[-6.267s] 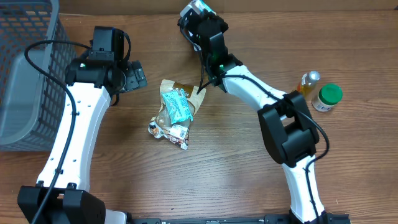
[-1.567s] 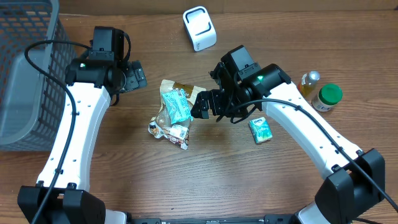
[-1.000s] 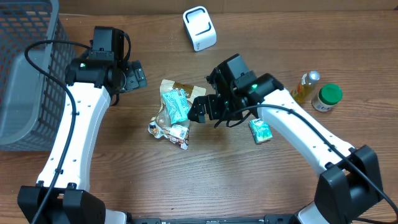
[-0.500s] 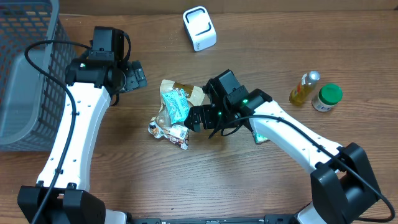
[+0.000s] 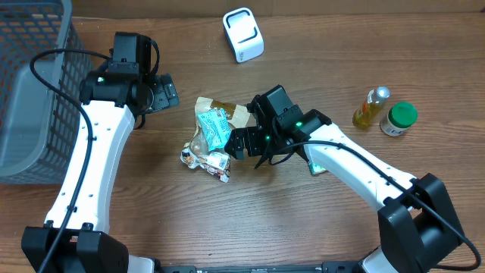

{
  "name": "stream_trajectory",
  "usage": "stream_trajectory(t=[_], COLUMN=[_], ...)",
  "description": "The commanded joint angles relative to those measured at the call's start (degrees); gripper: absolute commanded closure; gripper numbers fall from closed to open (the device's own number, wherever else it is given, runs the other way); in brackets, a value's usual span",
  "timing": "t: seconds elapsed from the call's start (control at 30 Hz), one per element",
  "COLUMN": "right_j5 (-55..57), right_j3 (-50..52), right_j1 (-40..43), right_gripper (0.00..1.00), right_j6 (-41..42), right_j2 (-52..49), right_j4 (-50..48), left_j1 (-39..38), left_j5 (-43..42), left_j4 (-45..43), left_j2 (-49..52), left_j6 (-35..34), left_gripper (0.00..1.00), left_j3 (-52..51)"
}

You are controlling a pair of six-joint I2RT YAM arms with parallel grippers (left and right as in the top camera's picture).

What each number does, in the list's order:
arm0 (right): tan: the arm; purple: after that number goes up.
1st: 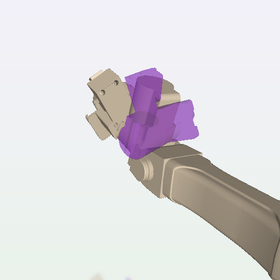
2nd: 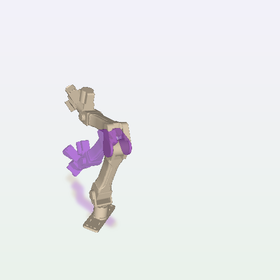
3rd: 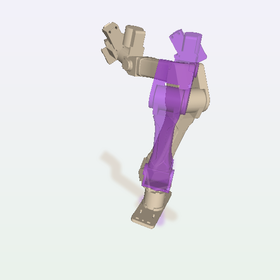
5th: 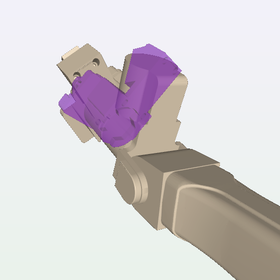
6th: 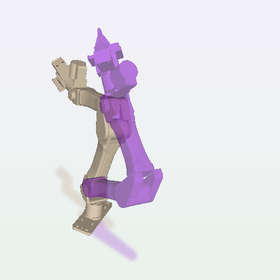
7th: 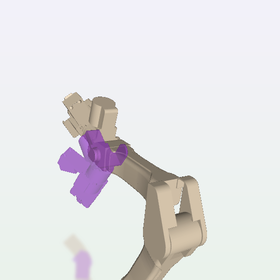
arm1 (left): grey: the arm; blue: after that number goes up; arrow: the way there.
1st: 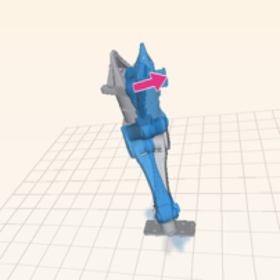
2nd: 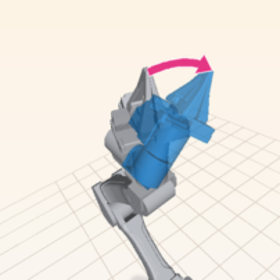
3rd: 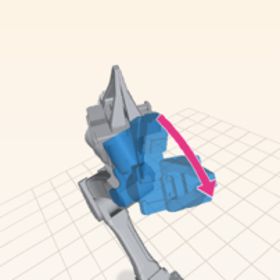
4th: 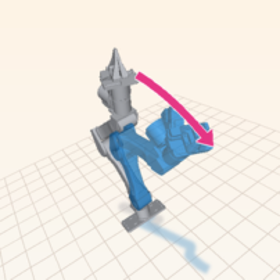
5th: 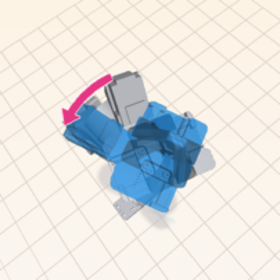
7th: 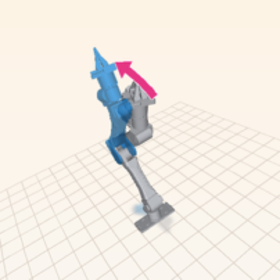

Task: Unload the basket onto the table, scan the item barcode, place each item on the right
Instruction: 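Lower the right gripper and grasp the teal wet-wipe pack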

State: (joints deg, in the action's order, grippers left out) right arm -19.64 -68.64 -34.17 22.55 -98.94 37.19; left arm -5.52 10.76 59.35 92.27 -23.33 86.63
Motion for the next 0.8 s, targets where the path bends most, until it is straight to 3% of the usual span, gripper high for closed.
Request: stream_trajectory(t=[0.0,0.27,0.4,0.77], right_j5=[0.76,2.56,6.14,6.12], right_j3=[0.39,0.39,0.39,0.46], right_j1=[-0.26,-0.28,-0.28,-0.28], right_gripper=[0.0,0.03,0.1,0.1], right_j6=[0.44,6.08,6.21,6.16], right_j2=[0.76,0.76,0.76,0.7], right_j4=[-1.2,-5.77,-7.61,-7.08], left_j1=[-0.17,-0.17,-0.17,-0.17], left_j5=[0.15,0.15,0.15,0.15], left_j4=[0.0,0.0,0.0,0.0], left_j2=[-0.07,-0.07,-0.07,-0.07], left_j6=[1.51,1.51,1.51,1.51], left_gripper=[0.01,0.0,0.01,0.01], left_j3=[0.59,0.59,0.59,0.59])
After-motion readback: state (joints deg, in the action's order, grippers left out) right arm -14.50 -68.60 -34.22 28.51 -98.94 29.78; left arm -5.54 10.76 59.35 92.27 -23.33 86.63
